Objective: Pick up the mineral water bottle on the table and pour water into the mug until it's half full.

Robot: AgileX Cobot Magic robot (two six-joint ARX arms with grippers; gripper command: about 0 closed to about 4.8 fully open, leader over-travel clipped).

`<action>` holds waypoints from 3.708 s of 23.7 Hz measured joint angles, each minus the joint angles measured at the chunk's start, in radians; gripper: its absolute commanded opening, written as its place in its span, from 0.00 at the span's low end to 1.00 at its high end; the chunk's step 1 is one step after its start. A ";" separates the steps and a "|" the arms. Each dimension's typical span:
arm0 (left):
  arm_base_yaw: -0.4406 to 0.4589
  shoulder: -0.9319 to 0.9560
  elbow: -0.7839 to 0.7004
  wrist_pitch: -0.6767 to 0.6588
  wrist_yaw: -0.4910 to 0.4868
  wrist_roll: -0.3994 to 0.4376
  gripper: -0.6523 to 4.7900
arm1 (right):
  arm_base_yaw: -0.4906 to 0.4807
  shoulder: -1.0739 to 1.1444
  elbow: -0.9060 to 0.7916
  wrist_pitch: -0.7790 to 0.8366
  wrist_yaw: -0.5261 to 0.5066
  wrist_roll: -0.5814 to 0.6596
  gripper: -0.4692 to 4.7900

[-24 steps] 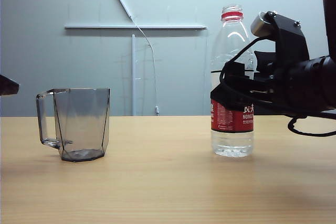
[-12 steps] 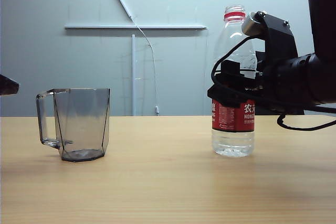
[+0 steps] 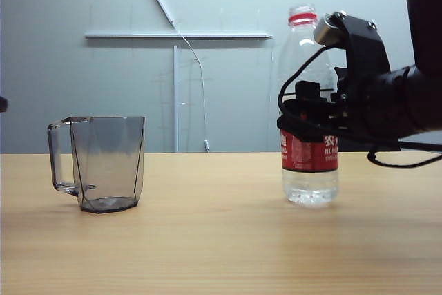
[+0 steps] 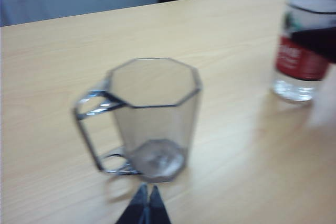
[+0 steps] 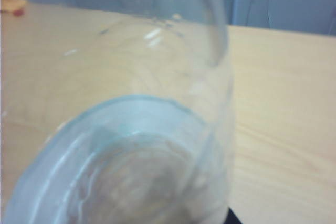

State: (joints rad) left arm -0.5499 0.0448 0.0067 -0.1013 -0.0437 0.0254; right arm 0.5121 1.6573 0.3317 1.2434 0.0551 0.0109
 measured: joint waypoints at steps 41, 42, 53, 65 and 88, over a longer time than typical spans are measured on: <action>0.168 -0.040 0.000 -0.004 -0.001 0.000 0.12 | 0.166 0.055 0.594 -0.806 0.071 -1.162 0.61; 0.168 -0.040 0.000 -0.004 0.000 0.000 0.12 | 0.167 0.063 0.597 -0.800 0.090 -1.185 0.61; 0.168 -0.040 0.000 -0.004 0.000 0.000 0.12 | 0.177 0.066 0.598 -0.777 0.129 -1.265 0.61; 0.168 -0.040 0.000 -0.004 -0.001 0.000 0.12 | 0.177 0.071 0.610 -0.763 0.152 -1.356 0.61; 0.168 -0.040 0.000 -0.004 0.000 0.000 0.12 | 0.176 0.117 0.666 -0.747 0.250 -1.460 0.61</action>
State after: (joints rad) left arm -0.3820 0.0044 0.0067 -0.1051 -0.0441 0.0254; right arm 0.6884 1.7744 0.9977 0.4965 0.3050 -1.4494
